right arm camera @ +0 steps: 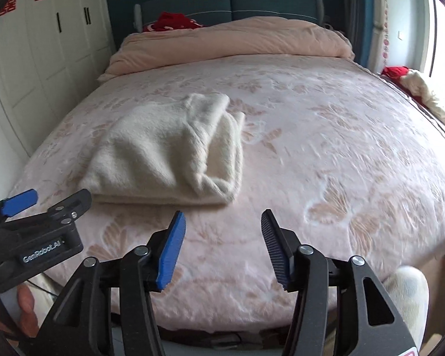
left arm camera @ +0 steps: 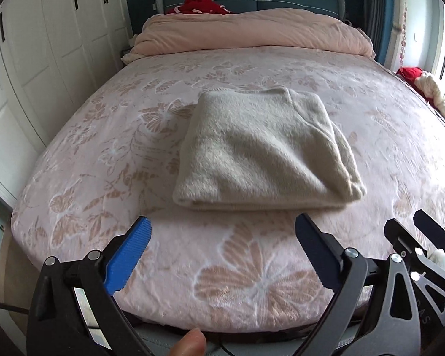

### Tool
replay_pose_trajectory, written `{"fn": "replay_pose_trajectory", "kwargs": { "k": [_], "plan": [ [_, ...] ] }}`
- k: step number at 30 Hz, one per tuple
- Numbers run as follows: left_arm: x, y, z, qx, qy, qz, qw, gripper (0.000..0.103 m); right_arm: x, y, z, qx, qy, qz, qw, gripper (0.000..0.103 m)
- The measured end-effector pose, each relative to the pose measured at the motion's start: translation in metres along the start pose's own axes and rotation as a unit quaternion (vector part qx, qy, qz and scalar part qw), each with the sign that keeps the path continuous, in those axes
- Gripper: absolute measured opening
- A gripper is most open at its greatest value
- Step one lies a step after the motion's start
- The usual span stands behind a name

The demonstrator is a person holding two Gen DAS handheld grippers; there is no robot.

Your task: Fold small clothes

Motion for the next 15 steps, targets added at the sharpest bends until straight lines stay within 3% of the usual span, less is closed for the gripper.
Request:
{"fn": "replay_pose_trajectory", "kwargs": {
  "k": [10,15],
  "plan": [
    [0.021,-0.01,0.002,-0.005,0.001,0.012,0.9999,0.095,0.022,0.001,0.0,0.019,0.003,-0.003,1.0,0.064],
    [0.027,-0.009,0.005,-0.008,0.003,0.011,0.9999,0.095,0.025,0.008,0.004,0.021,0.008,-0.009,1.0,0.064]
  ]
}}
Point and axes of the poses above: each gripper's, at about its wrist camera, not at the fingertips, and z roughly the way its jaws point, y to its left, x to its underside, the point moved 1 cm from there along z, roughly the way its jaws point, and after that the axes turned 9 degrees about y, right-handed, at the moved point
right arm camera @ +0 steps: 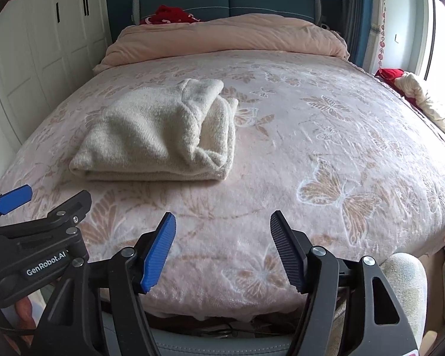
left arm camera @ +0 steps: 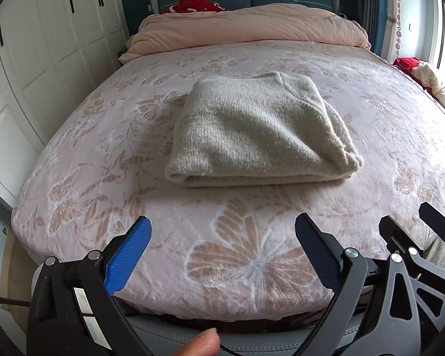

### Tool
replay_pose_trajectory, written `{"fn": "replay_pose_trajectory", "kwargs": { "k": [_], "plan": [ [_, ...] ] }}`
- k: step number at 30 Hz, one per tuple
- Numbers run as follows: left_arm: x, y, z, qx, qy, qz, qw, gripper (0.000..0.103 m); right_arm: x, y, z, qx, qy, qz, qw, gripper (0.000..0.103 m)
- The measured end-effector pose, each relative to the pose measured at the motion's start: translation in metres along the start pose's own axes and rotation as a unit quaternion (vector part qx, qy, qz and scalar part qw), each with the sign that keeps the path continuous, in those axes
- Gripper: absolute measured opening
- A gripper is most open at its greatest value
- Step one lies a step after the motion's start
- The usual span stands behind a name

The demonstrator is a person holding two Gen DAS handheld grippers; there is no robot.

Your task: Fold small clothes

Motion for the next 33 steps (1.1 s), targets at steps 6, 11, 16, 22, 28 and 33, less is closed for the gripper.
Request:
{"fn": "replay_pose_trajectory", "kwargs": {
  "k": [6,11,16,22,28,33],
  "plan": [
    [0.003,0.002,0.002,-0.001,0.004,-0.005,1.0,0.095,0.001,0.008,0.001,0.002,0.004,0.0,1.0,0.066],
    [0.003,0.005,0.005,-0.001,0.006,-0.008,0.9999,0.095,0.001,0.011,0.002,0.002,0.006,0.001,1.0,0.067],
    [0.004,0.008,0.009,-0.003,0.011,-0.011,0.9999,0.095,0.002,0.015,0.003,0.003,0.01,-0.001,1.0,0.067],
    [0.005,0.01,0.01,-0.003,0.012,-0.012,0.9999,0.095,0.003,0.02,0.004,0.005,0.012,-0.002,1.0,0.067],
    [0.005,0.01,0.011,-0.002,0.014,-0.01,0.9998,0.095,0.003,0.022,0.004,0.005,0.014,-0.001,1.0,0.067],
    [0.006,0.01,0.011,-0.005,0.013,-0.008,0.9999,0.095,0.004,0.023,0.005,0.006,0.015,0.0,1.0,0.067]
  ]
}}
Point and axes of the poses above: each gripper's, at about its wrist camera, not at the fingertips, and z roughly the way its jaws point, y to its left, x to its underside, the point moved 1 cm from there along z, roughly the way its jaws point, and after that the axes turned 9 degrees about y, right-handed, at the moved point
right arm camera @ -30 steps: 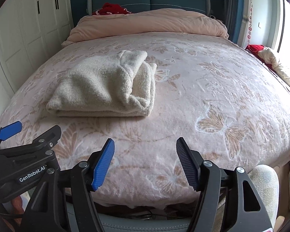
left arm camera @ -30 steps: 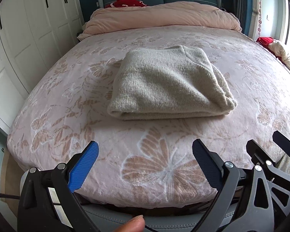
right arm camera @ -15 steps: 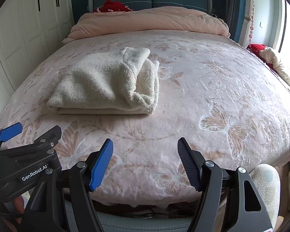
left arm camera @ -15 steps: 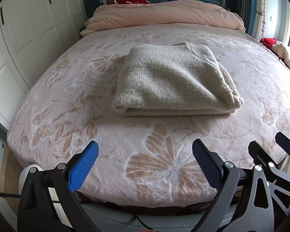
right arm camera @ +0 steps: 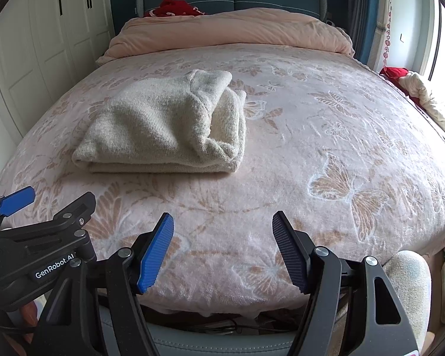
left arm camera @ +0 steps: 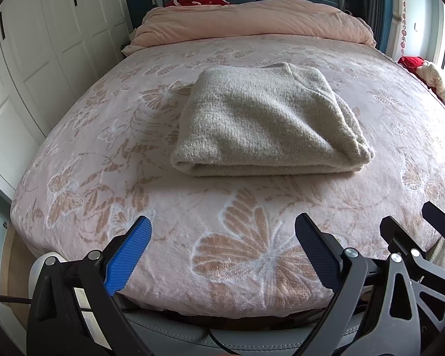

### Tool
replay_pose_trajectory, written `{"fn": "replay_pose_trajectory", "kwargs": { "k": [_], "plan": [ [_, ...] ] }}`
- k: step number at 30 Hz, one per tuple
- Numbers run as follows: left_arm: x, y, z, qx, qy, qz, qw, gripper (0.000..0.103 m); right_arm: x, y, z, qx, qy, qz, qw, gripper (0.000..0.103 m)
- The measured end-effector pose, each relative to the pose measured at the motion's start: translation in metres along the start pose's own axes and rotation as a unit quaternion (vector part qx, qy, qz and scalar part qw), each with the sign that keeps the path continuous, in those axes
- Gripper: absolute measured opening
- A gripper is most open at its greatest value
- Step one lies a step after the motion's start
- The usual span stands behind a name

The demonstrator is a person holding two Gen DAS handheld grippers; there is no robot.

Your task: Fold small clothes

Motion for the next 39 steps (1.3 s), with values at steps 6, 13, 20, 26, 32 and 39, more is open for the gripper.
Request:
{"fn": "replay_pose_trajectory", "kwargs": {
  "k": [6,13,20,26,32,39],
  "plan": [
    [0.0011,-0.0024,-0.0011,-0.007,0.001,-0.004,1.0,0.095,0.0,-0.0003,0.0,0.0,0.0,0.0,1.0,0.067],
    [0.0015,-0.0031,-0.002,-0.011,-0.001,-0.003,0.9999,0.094,0.0005,-0.0002,0.0,0.0,0.0,0.0,1.0,0.067],
    [0.0018,-0.0056,-0.0028,-0.013,-0.002,0.0,0.9999,0.092,0.0032,0.0025,0.0024,0.003,0.007,0.007,1.0,0.067],
    [0.0022,-0.0061,-0.0029,-0.013,-0.002,-0.001,0.9999,0.092,0.0032,0.0034,0.0019,0.006,0.008,0.01,1.0,0.067],
    [0.0018,-0.0058,-0.0025,-0.014,-0.002,0.001,0.9999,0.092,0.003,0.0047,0.0018,0.008,0.01,0.011,1.0,0.068],
    [0.0019,-0.0058,-0.0016,-0.014,-0.001,0.001,0.9999,0.092,0.0039,0.0071,0.0019,0.012,0.012,0.017,1.0,0.068]
  ]
}}
Point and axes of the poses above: each gripper's, at about its wrist camera, not at the fingertips, and z roughly the way its jaws point, y to its left, x to its underside, the point moved 1 cm from there along z, roughly the way its jaws point, and after that the axes turned 9 degrees about y, right-handed, at the moved point
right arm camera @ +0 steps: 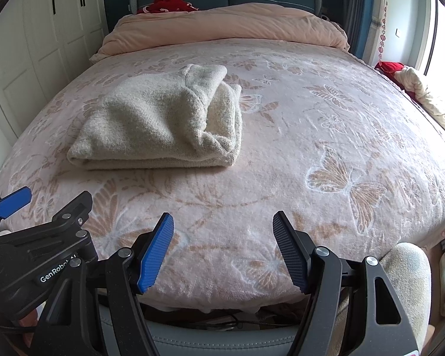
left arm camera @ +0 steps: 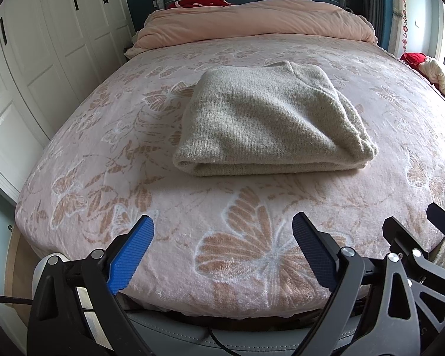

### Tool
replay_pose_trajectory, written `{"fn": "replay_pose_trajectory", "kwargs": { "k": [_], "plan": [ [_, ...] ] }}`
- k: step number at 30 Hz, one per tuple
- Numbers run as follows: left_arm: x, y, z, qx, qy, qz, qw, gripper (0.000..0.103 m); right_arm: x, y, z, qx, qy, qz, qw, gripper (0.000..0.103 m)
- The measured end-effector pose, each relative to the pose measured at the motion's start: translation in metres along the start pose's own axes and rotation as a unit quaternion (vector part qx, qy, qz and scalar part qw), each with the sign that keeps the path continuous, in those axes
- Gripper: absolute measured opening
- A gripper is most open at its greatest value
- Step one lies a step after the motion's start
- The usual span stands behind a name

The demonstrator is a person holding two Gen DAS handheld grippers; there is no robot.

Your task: Fold small clothes

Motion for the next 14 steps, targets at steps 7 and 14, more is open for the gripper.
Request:
{"fn": "replay_pose_trajectory", "kwargs": {
  "k": [7,14],
  "plan": [
    [-0.003,0.0037,0.005,-0.006,0.006,-0.005,1.0,0.092,0.0,0.0034,-0.0003,0.001,0.001,0.0,1.0,0.068],
    [-0.0028,0.0043,0.0074,-0.005,0.009,-0.004,0.9999,0.092,-0.0001,0.006,-0.0008,0.004,0.001,-0.001,1.0,0.068]
  ]
}}
Point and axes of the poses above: each gripper's, at about its wrist camera, not at the fingertips, and z roughly the way its jaws point, y to its left, x to its underside, the point moved 1 cm from there along z, roughly the way its jaws point, and after that the axes turned 9 degrees about y, right-handed, at the moved point
